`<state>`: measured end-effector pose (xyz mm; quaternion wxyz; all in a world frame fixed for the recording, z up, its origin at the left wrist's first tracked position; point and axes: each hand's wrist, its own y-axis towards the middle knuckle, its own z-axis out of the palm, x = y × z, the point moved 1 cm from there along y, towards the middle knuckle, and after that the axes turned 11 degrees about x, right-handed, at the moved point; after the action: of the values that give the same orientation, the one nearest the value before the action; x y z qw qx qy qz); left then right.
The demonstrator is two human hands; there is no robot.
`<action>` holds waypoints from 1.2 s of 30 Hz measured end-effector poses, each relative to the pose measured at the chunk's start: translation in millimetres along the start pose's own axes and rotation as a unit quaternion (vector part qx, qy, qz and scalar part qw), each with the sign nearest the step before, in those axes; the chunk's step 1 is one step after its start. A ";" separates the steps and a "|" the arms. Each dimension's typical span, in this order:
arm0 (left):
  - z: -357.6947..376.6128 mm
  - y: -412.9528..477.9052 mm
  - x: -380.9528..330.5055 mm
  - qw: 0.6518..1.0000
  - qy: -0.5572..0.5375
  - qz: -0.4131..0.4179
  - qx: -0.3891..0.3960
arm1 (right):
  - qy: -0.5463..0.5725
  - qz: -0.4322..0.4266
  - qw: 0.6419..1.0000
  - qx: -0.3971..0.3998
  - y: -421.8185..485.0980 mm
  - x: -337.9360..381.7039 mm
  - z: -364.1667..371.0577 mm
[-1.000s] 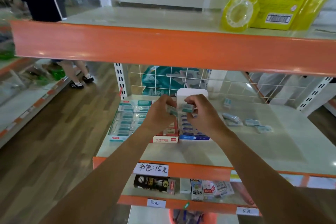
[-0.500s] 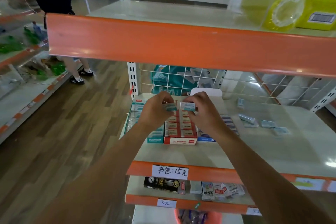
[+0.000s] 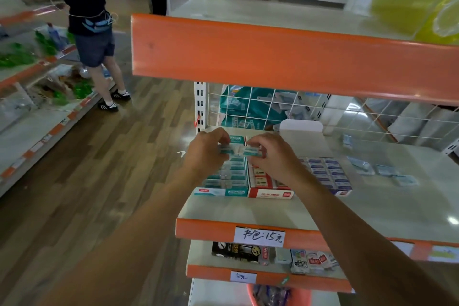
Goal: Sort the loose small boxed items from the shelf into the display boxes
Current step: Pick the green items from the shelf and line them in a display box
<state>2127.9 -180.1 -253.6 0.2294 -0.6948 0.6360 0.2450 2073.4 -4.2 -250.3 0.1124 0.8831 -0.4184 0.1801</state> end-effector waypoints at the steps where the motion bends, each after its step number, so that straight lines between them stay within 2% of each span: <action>1: -1.4 0.1 3.7 1.000 0.001 -0.005 0.003 | 0.004 0.000 1.000 0.007 2.3 2.7 2.1; 7: -6.5 4.0 18.8 0.998 0.030 -0.040 0.032 | -0.014 0.020 0.999 0.031 12.1 16.6 11.2; 16: -6.2 4.8 30.1 0.997 0.051 -0.041 0.035 | -0.030 0.046 0.998 0.038 20.9 26.6 14.4; 24: -6.6 8.3 34.6 0.996 0.074 -0.036 0.033 | -0.088 -0.006 0.996 0.023 22.6 21.8 21.3; 36: -5.1 13.7 32.4 0.993 0.104 -0.004 0.056 | -0.070 -0.037 0.997 0.005 19.5 15.8 22.6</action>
<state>2116.8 -209.5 -270.2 0.2013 -0.7052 0.6664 0.1345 2072.5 -35.3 -263.3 0.0850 0.9089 -0.3915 0.1153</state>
